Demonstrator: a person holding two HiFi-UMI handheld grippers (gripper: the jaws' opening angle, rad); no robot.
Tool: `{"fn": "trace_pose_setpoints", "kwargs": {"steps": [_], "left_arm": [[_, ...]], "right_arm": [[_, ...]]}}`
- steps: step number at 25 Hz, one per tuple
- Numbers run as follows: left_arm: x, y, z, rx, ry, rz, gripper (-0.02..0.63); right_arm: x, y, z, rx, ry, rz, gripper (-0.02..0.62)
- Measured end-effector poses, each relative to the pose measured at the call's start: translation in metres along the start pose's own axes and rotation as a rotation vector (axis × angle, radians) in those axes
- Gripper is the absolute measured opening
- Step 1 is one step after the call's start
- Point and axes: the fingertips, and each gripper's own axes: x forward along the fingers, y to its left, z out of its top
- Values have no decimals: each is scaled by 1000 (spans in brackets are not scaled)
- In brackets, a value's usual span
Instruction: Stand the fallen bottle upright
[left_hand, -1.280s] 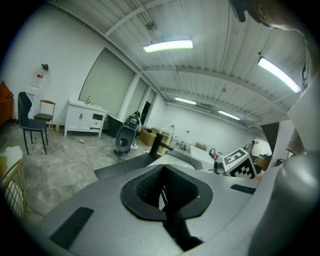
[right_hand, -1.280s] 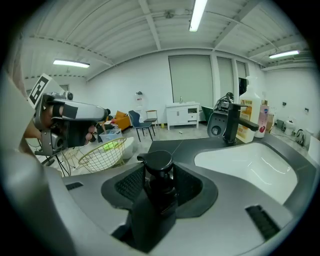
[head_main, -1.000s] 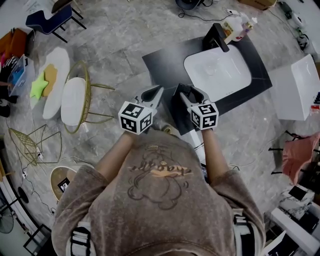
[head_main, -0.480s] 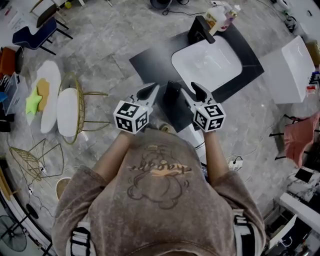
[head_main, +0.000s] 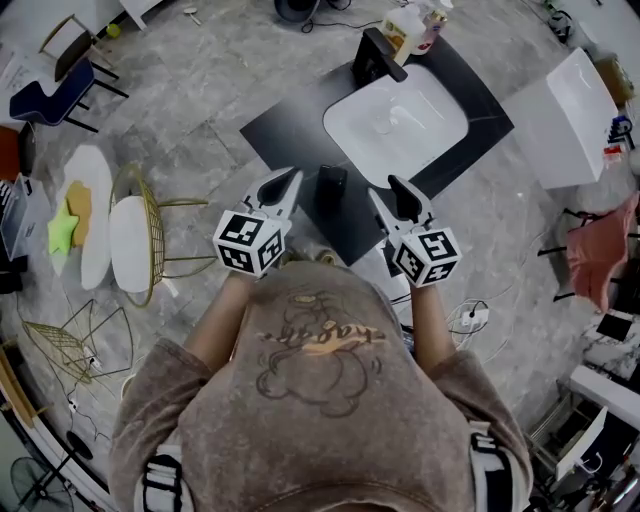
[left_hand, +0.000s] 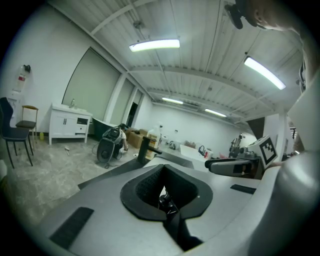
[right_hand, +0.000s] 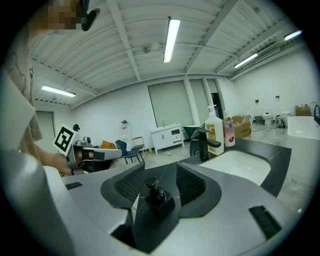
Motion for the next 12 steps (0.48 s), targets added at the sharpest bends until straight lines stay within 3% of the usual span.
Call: {"fn": "trace_pose_setpoints", "kwargs": {"steps": [12], "left_arm": [[-4,3,-1,29,-44,24,18]], "right_arm": [[-13,-5,-5,-2,-50,-74,76]]}}
